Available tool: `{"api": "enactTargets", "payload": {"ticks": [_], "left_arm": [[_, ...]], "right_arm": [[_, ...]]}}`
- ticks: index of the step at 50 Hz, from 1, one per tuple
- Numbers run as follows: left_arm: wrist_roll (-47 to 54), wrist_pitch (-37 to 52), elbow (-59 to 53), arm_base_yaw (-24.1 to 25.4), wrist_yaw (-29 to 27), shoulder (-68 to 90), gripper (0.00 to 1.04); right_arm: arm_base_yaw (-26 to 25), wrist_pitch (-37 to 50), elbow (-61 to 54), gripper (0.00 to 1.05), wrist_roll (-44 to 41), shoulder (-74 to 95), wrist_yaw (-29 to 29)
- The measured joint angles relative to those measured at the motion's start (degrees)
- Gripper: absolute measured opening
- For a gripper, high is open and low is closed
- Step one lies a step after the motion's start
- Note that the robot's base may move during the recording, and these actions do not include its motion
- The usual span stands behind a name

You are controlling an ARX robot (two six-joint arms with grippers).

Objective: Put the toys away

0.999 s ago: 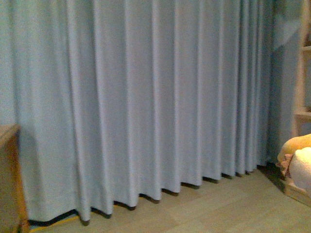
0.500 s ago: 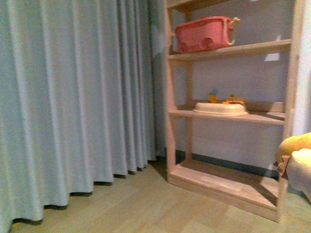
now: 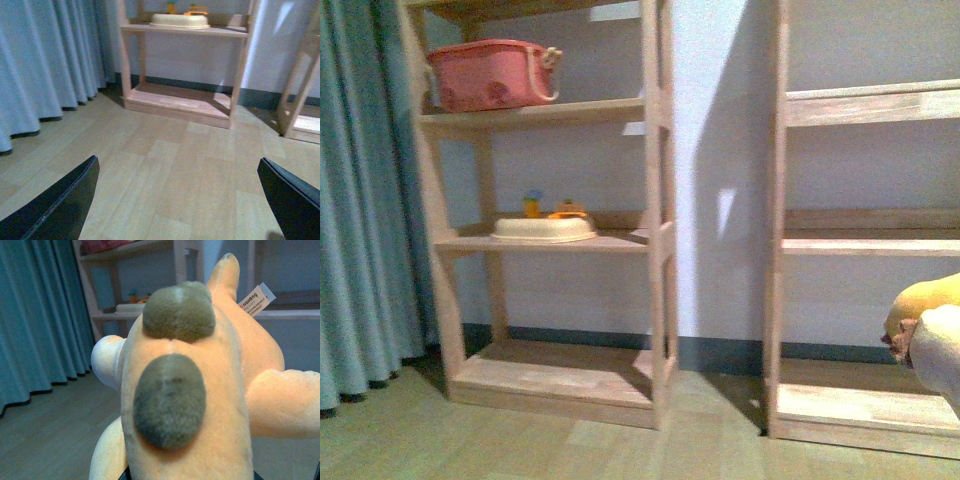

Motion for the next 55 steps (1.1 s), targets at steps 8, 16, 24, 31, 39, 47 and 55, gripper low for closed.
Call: {"api": "enactTargets", "payload": {"ticks": [8,16,24,31,39,47,55], "left_arm": [[0.00,0.00,0.00,0.00,0.00,0.00,0.98],[0.00,0.00,0.00,0.00,0.09,0.00,0.98],[0.02,0.00,0.00,-0.04,0.35,0.00,0.98],[0.02,0.00,0.00,-0.02,0.00,-0.02,0.98],[0.00,0.00,0.00,-0.02,-0.02,-0.02,0.98],[0.00,0.00,0.00,-0.02,-0.02,-0.02,0.98],[0.00,0.00,0.00,-0.02,0.00,0.00,0.98]], "right_arm": [[0.02,0.00,0.00,0.07,0.00,-0.02,-0.07],[0.00,0.00,0.00,0.07,-0.02,0.04,0.09],[-0.09,0.02,0.00,0.07,-0.02,-0.02,0.63],[0.00,0.02,0.00,0.07,-0.02,-0.04,-0.44],[0.00,0.02,0.00,0.07,-0.02,-0.04,-0.20],[0.00,0.02,0.00,0.07,-0.02,-0.04,-0.22],[0.00,0.02,0.00,0.07,-0.04,-0.02,-0.17]]}}
